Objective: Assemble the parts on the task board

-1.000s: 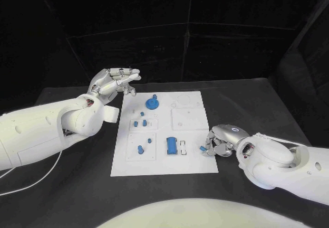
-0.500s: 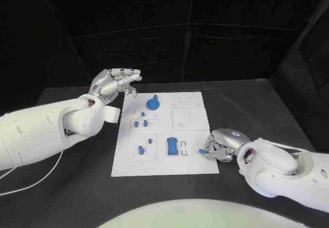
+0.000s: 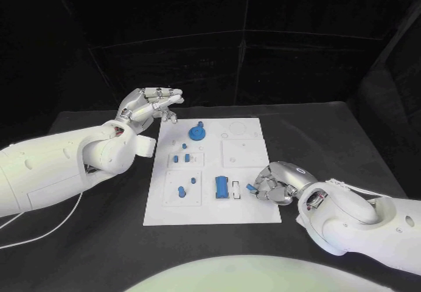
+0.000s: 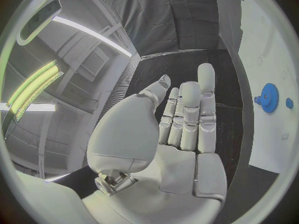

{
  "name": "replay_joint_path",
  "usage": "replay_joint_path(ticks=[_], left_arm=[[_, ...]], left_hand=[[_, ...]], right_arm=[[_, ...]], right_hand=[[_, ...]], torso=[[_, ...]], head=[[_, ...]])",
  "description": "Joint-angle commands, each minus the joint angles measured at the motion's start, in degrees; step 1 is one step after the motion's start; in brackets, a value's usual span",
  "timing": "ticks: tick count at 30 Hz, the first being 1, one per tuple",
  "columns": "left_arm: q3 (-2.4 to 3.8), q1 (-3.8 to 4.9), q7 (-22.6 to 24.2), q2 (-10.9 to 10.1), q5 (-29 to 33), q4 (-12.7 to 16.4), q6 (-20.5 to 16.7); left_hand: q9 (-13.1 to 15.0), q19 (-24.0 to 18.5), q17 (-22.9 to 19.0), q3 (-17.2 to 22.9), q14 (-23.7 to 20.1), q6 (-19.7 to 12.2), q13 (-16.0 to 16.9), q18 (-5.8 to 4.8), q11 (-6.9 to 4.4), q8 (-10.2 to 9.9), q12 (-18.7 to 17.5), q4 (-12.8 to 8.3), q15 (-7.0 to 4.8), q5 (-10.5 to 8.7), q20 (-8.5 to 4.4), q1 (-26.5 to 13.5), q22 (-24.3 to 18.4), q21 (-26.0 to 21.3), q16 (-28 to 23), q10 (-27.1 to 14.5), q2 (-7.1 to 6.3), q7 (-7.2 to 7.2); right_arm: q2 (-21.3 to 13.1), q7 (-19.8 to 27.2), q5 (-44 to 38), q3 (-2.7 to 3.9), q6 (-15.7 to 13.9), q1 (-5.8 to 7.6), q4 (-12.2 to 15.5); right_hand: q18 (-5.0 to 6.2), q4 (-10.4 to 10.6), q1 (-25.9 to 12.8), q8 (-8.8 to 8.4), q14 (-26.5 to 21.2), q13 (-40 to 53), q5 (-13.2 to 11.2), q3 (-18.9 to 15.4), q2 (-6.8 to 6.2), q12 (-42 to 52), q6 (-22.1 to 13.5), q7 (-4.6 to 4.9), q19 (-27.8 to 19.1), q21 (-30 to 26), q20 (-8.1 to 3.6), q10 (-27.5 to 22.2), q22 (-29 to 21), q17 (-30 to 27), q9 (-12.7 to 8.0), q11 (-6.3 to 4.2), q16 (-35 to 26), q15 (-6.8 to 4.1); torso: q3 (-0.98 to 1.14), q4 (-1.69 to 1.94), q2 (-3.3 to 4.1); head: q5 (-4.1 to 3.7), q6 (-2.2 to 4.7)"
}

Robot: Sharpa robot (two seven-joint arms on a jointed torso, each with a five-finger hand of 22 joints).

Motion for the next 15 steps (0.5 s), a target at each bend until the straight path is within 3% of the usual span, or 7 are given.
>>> replay_joint_path(ticks=[1, 7, 10, 15], left_arm=[[0.05, 0.07, 0.5, 0.1, 0.2, 0.2, 0.2], [0.05, 0.07, 0.5, 0.1, 0.2, 0.2, 0.2], [0.05, 0.08, 0.5, 0.1, 0.2, 0.2, 0.2], [0.05, 0.08, 0.4, 0.2, 0.2, 0.2, 0.2]], left_hand=[[-0.1, -0.2, -0.1, -0.2, -0.4, -0.3, -0.1, 0.77, -0.17, 0.3, 0.3, 0.0, 0.06, -0.02, 0.13, 0.5, -0.1, -0.3, -0.1, -0.4, 0.1, 0.15], [-0.1, -0.2, -0.1, -0.2, -0.4, -0.3, -0.1, 0.77, -0.17, 0.3, 0.3, 0.0, 0.06, -0.02, 0.13, 0.5, -0.1, -0.3, -0.1, -0.4, 0.1, 0.15], [-0.1, -0.2, -0.1, -0.2, -0.4, -0.3, -0.1, 0.77, -0.17, 0.3, 0.3, 0.0, 0.06, -0.02, 0.13, 0.5, -0.1, -0.3, -0.1, -0.4, 0.1, 0.15], [-0.1, -0.2, -0.1, -0.2, -0.4, -0.3, -0.1, 0.77, -0.17, 0.3, 0.3, 0.0, 0.06, -0.02, 0.13, 0.5, -0.1, -0.3, -0.1, -0.4, 0.1, 0.15]], right_arm=[[1.0, 0.9, 4.4, 0.02, -3.4, 0.08, -0.5], [3.2, 0.6, 8.7, 0.03, -2.4, 0.08, -1.9], [4.4, 0.0, 10.4, 0.03, -2.2, 0.08, -2.6], [5.8, -1.0, 11.4, 0.03, -2.4, 0.08, -3.5]], right_hand=[[-0.73, 0.1, -1.0, -0.14, 4.5, 6.1, 0.0, 0.8, -0.39, 0.3, 0.8, -0.46, 0.9, 0.3, 0.07, 2.6, 8.4, 7.9, 0.7, -1.56, 0.3, -0.28], [-0.73, 1.3, -2.7, -0.27, 4.6, 6.3, 0.2, 2.2, -1.44, 0.5, 1.1, -0.49, 0.9, 0.3, 0.09, 2.8, 8.5, 8.1, 0.9, -1.56, 0.4, -0.27], [-0.72, 2.4, -4.5, 0.02, 4.6, 6.4, 3.3, 2.5, -2.27, 0.6, 1.9, -0.71, 0.9, 0.3, 0.05, 2.9, 8.5, 8.1, 1.3, -1.69, 0.4, -0.34], [-0.7, 3.3, -6.0, 0.41, 4.6, 6.3, 4.0, 2.5, -2.7, 0.3, 2.4, -0.92, 0.9, 0.3, -0.07, 2.9, 8.4, 8.1, 1.7, -1.87, 0.4, -0.48]], torso=[[0.02, -0.01, 0.04], [0.02, 0.08, 0.05], [0.04, -0.04, 0.07], [0.03, -0.08, 0.07]], head=[[0.09, -0.08], [0.16, -0.17], [0.28, -0.16], [0.35, -0.17]])
